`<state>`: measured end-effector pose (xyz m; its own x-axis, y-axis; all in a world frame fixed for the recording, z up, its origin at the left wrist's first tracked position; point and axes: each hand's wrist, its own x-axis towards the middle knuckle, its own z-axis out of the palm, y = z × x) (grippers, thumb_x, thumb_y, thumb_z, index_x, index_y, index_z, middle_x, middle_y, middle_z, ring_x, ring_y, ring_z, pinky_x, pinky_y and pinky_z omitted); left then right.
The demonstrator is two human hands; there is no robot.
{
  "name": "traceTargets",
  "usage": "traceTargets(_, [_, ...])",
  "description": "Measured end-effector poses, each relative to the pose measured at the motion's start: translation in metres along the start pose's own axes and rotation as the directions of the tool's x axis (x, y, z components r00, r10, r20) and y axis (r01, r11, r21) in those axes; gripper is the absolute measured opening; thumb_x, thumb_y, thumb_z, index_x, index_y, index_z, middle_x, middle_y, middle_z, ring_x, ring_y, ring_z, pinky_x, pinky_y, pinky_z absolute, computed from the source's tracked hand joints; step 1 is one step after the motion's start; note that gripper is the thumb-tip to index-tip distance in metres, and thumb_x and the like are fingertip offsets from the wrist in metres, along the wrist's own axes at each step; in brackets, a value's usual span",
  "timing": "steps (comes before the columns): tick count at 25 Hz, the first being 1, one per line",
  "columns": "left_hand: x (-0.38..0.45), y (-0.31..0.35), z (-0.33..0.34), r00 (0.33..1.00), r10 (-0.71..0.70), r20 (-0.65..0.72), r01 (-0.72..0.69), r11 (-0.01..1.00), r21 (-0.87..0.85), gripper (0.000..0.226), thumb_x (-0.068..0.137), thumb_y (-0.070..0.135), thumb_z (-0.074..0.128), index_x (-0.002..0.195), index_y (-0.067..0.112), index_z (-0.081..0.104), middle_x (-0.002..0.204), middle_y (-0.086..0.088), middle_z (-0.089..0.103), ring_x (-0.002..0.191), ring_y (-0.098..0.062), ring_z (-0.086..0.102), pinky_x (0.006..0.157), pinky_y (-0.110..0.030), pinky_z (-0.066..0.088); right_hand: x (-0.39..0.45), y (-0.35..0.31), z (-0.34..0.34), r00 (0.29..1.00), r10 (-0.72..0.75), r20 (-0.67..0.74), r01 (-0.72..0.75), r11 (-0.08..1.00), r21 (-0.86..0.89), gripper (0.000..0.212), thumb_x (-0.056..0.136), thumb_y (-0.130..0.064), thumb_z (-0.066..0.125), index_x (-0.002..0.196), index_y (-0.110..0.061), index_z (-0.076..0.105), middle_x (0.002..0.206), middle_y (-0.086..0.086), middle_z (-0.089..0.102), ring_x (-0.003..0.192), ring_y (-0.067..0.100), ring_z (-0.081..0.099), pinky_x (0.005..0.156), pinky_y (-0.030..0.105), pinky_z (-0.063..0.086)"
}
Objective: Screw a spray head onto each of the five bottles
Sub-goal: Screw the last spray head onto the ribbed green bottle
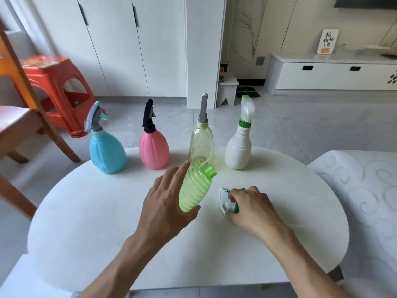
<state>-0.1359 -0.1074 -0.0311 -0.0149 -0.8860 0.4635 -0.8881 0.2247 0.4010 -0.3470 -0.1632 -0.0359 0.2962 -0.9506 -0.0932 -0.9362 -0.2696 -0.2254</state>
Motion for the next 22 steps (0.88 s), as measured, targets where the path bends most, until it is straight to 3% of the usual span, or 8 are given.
traceTargets(5, [-0.002,-0.002,-0.001,1.000,0.020,0.012,-0.020,1.000,0.023,0.109,0.057,0.036,0.093,0.150,0.019,0.039,0.139,-0.001,0.057,0.111,-0.028,0.061,0.082,-0.037,0.053,0.001,-0.007,0.009,0.992,-0.031,-0.122,0.022,0.997,-0.067,0.042,0.086,-0.021,0.058,0.126,-0.028,0.051,0.109,-0.006,0.068,0.107,0.023,0.054,0.078,0.034,0.031])
traceTargets(8, [-0.002,-0.009,-0.003,1.000,-0.007,0.030,0.005,0.998,0.061,0.109,0.057,0.036,0.093,0.150,0.017,0.040,0.138,-0.003,0.057,0.110,-0.031,0.061,0.079,-0.042,0.055,0.000,0.000,-0.017,0.945,0.031,-0.325,0.088,0.934,0.346,0.044,0.083,-0.023,0.073,0.122,-0.031,0.055,0.102,-0.008,0.073,0.093,0.016,0.065,0.080,0.032,0.043])
traceTargets(9, [-0.002,-0.012,-0.004,0.999,-0.017,0.038,0.015,0.997,0.072,0.109,0.057,0.036,0.092,0.150,0.017,0.040,0.138,-0.005,0.057,0.110,-0.032,0.061,0.080,-0.043,0.056,-0.001,0.006,-0.029,0.921,0.101,-0.377,0.147,0.805,0.575,0.046,0.083,-0.018,0.076,0.121,-0.031,0.055,0.097,-0.007,0.075,0.085,0.012,0.066,0.078,0.030,0.048])
traceTargets(11, [-0.003,-0.017,-0.004,0.998,-0.027,0.062,0.021,0.995,0.096,0.108,0.058,0.034,0.092,0.151,0.016,0.040,0.139,-0.008,0.057,0.112,-0.034,0.060,0.083,-0.044,0.055,-0.004,0.022,-0.053,0.879,0.244,-0.410,0.305,0.374,0.876,0.050,0.086,-0.005,0.073,0.123,-0.032,0.054,0.092,-0.001,0.077,0.080,0.010,0.068,0.077,0.021,0.051])
traceTargets(12, [-0.004,-0.019,-0.004,0.997,-0.026,0.075,0.018,0.993,0.114,0.108,0.058,0.034,0.092,0.151,0.016,0.040,0.139,-0.009,0.057,0.113,-0.035,0.060,0.086,-0.045,0.055,-0.006,0.029,-0.061,0.872,0.298,-0.388,0.347,0.182,0.920,0.050,0.088,0.000,0.069,0.124,-0.032,0.053,0.093,0.002,0.077,0.084,0.015,0.069,0.080,0.023,0.052])
traceTargets(14, [-0.007,-0.021,-0.004,0.995,-0.008,0.095,-0.007,0.988,0.153,0.107,0.058,0.032,0.092,0.150,0.014,0.041,0.139,-0.013,0.057,0.116,-0.037,0.059,0.090,-0.046,0.054,-0.007,0.039,-0.069,0.876,0.374,-0.304,0.348,-0.056,0.936,0.051,0.092,0.002,0.062,0.132,-0.026,0.050,0.106,0.009,0.074,0.093,0.025,0.071,0.088,0.033,0.052])
traceTargets(18, [-0.009,-0.021,-0.002,0.992,0.070,0.105,-0.090,0.976,0.198,0.110,0.058,0.027,0.093,0.152,0.014,0.036,0.140,-0.019,0.055,0.124,-0.041,0.055,0.100,-0.056,0.048,-0.006,0.042,-0.065,0.887,0.423,-0.186,0.308,-0.242,0.920,0.055,0.095,0.006,0.055,0.144,-0.015,0.042,0.122,0.016,0.064,0.107,0.033,0.071,0.093,0.036,0.053])
traceTargets(22, [-0.009,-0.019,-0.001,0.993,0.074,0.097,-0.091,0.979,0.183,0.117,0.060,0.027,0.093,0.154,0.020,0.023,0.147,-0.020,0.049,0.131,-0.042,0.050,0.103,-0.061,0.044,-0.005,0.036,-0.061,0.907,0.393,-0.152,0.279,-0.288,0.916,0.054,0.094,0.007,0.054,0.142,-0.015,0.044,0.121,0.016,0.062,0.120,0.040,0.062,0.089,0.036,0.052])
